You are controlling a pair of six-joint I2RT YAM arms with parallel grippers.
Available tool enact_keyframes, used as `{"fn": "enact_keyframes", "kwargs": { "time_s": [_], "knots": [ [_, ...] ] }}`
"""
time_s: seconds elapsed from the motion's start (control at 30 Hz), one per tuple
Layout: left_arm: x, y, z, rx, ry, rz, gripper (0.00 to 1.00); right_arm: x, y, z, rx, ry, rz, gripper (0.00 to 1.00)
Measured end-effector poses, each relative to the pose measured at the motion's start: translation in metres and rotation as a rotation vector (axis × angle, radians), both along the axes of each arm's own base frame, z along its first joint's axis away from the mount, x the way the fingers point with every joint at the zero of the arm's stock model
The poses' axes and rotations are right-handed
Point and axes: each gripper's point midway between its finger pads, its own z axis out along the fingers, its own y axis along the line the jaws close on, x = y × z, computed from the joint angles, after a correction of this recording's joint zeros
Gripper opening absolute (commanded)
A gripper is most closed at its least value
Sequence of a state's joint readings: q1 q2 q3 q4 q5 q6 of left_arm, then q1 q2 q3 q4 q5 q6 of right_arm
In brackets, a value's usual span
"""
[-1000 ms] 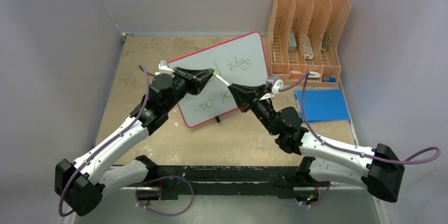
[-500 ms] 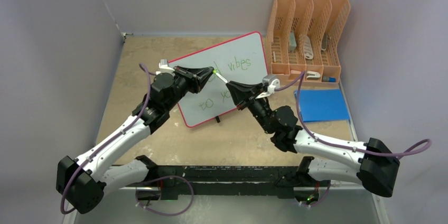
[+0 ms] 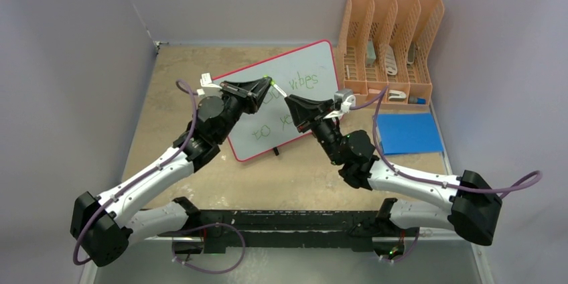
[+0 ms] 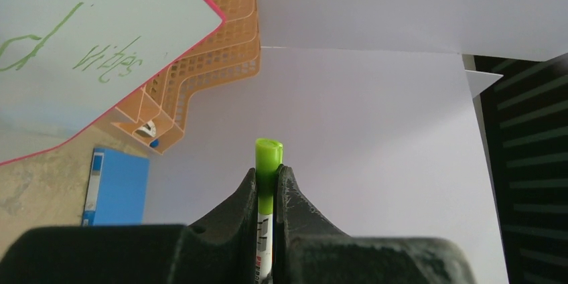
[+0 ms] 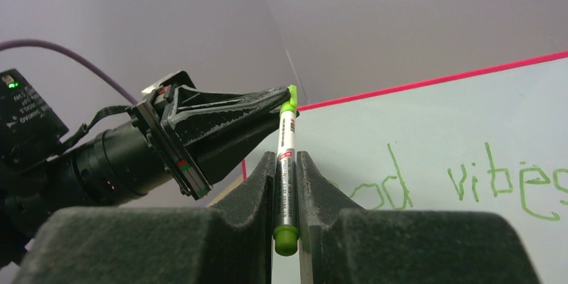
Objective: Write a sentence on the whiteboard
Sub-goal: Close the pen cap, then place the whiteboard marker at the center of the board.
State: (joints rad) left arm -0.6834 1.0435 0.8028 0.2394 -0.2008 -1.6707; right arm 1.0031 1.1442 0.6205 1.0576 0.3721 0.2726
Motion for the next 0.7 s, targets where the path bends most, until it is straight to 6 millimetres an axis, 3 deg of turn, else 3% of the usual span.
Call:
{"fn": "enact_keyframes", "kwargs": {
  "time_s": [0.53,0.7],
  "knots": [
    [-0.009,-0.010,0.029,-0.023,-0.133,0.055,0.01,-0.006,-0.009,0.026,0.188,0.058,0.034,0.00],
    [-0.021,-0.011,0.031,-0.028,-0.134,0.029,0.21,-0.012,-0.017,0.027,0.208,0.068,0.030,0.00]
  ]
}}
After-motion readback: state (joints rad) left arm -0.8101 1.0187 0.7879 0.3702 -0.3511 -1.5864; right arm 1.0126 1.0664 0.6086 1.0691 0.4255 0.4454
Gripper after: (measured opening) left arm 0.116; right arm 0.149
